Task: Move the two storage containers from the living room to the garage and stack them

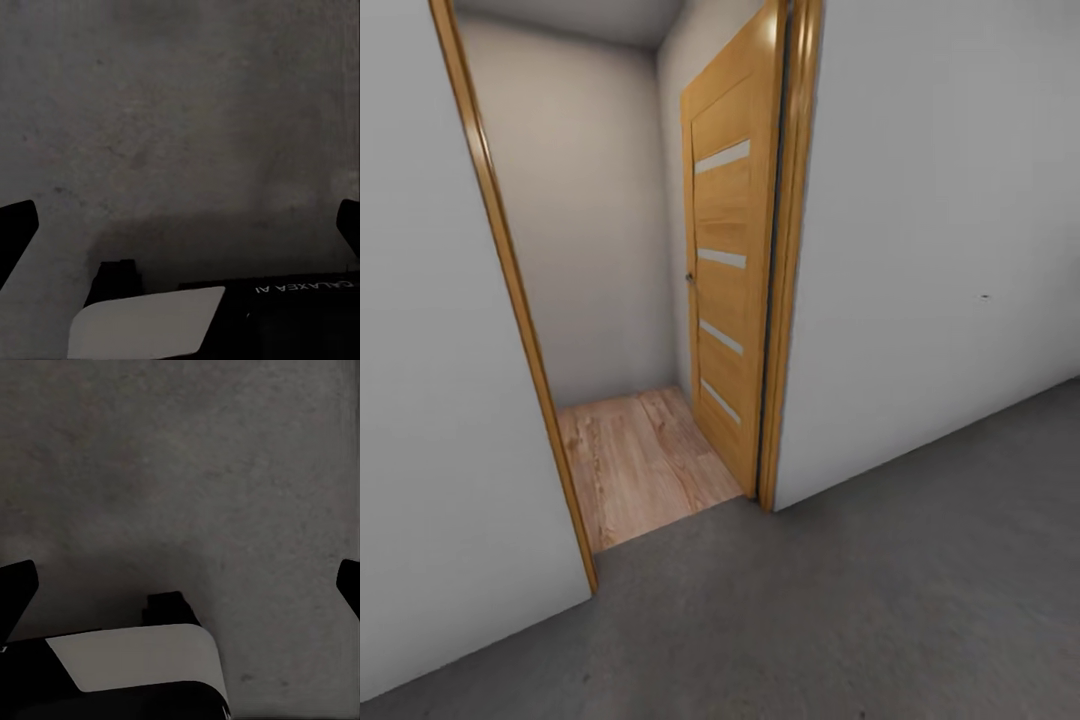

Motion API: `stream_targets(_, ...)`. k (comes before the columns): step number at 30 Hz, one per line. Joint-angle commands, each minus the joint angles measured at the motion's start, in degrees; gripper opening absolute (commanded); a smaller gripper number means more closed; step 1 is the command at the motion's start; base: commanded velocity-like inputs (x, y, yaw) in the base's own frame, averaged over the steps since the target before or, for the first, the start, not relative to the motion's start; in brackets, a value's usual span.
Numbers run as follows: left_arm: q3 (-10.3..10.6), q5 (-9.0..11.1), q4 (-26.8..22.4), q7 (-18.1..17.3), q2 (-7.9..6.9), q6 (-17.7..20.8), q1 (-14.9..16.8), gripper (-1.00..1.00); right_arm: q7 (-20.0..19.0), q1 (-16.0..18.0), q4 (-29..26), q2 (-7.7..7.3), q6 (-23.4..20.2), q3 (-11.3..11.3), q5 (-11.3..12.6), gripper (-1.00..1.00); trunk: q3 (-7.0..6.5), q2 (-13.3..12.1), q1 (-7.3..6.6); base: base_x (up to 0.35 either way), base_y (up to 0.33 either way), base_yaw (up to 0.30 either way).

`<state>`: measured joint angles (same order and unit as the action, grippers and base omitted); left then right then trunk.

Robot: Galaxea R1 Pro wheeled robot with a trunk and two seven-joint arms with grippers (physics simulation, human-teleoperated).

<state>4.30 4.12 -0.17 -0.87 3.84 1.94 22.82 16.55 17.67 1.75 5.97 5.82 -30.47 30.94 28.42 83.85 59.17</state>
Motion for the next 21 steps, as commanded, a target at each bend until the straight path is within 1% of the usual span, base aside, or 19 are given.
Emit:
stream_targets(1,0.4,0.5,0.0,-1.8,-0.01,0.2,0.0,1.0,0.0,0.1,0.2,0.04,0.3,-0.5,0.6,1.0,0.06,0.0,0.0,0.0,0.0,-0.241)
stream_targets(4,0.4,0.6,0.0,-3.9,-0.16,0.3,0.0,1.0,0.0,0.1,0.2,0.01,0.3,-0.5,0.6,1.0,0.06,0.0,0.0,0.0,0.0,-0.241)
stream_targets(8,0.4,0.6,0.0,-4.4,-0.18,0.3,0.0,1.0,0.0,0.1,0.2,-0.05,0.3,-0.5,0.6,1.0,0.06,0.0,0.0,0.0,0.0,-0.166)
stream_targets(21,0.4,0.5,0.0,-4.6,-0.26,0.2,0.0,1.0,0.0,0.1,0.2,0.0,0.1,-0.5,0.6,1.0,0.06,0.0,0.0,0.005,0.0,-0.012)
